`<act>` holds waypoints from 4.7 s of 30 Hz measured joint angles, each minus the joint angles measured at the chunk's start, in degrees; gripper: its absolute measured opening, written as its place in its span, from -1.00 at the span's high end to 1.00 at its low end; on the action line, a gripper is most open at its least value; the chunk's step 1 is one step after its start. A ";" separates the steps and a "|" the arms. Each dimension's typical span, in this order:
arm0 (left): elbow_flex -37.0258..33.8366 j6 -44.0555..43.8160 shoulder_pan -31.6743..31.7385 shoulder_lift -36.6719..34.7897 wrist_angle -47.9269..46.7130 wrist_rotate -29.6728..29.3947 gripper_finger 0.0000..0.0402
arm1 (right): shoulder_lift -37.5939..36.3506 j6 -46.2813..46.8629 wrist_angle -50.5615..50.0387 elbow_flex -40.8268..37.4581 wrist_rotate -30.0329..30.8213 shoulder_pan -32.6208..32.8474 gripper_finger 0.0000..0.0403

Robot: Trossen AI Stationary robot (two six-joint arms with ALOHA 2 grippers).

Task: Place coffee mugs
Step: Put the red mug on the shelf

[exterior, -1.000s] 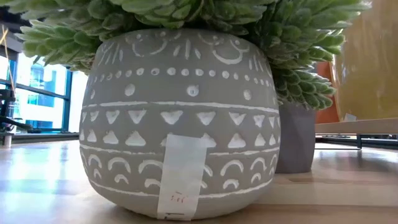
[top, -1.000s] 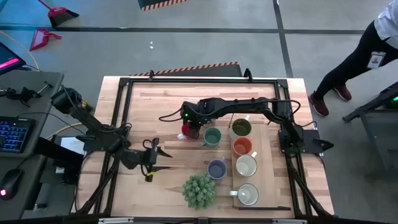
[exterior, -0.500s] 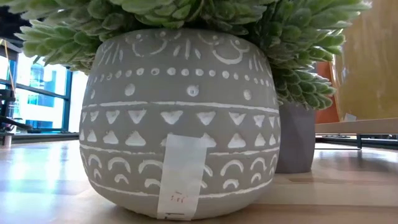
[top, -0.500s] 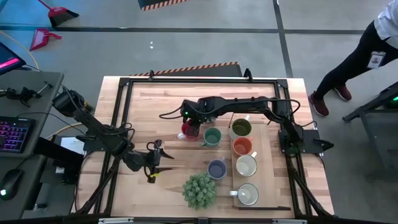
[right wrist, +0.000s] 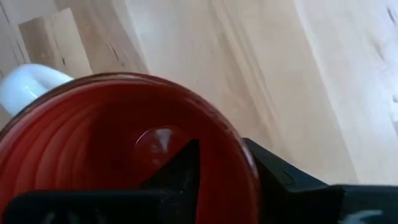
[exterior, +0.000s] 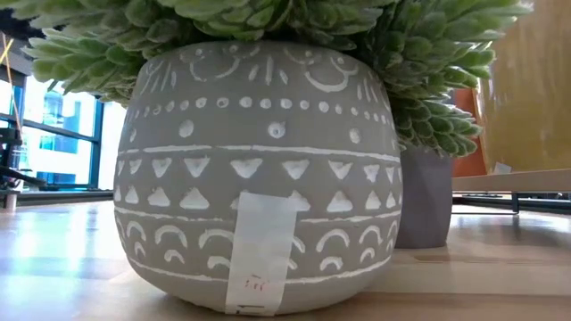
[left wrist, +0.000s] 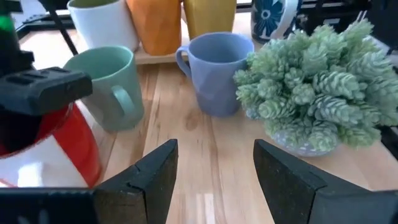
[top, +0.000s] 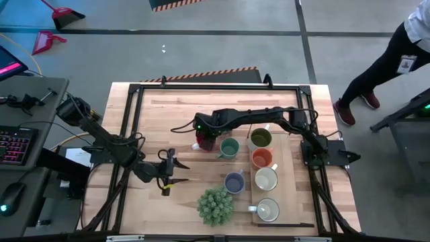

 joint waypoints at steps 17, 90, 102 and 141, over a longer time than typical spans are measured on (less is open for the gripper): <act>0.00 2.56 2.19 -0.10 0.66 -0.37 0.02 | -2.07 2.91 -3.79 10.62 0.51 3.31 1.00; 0.02 9.93 9.97 -0.15 3.19 9.94 0.02 | -65.07 80.17 -44.44 -40.44 3.70 24.79 1.00; 0.02 10.11 9.97 -0.15 3.19 9.90 0.02 | -64.89 87.66 -42.57 -48.41 3.42 24.79 1.00; 0.09 13.17 12.26 -0.17 6.17 9.90 0.02 | -59.46 100.62 -36.63 -55.62 1.58 24.68 1.00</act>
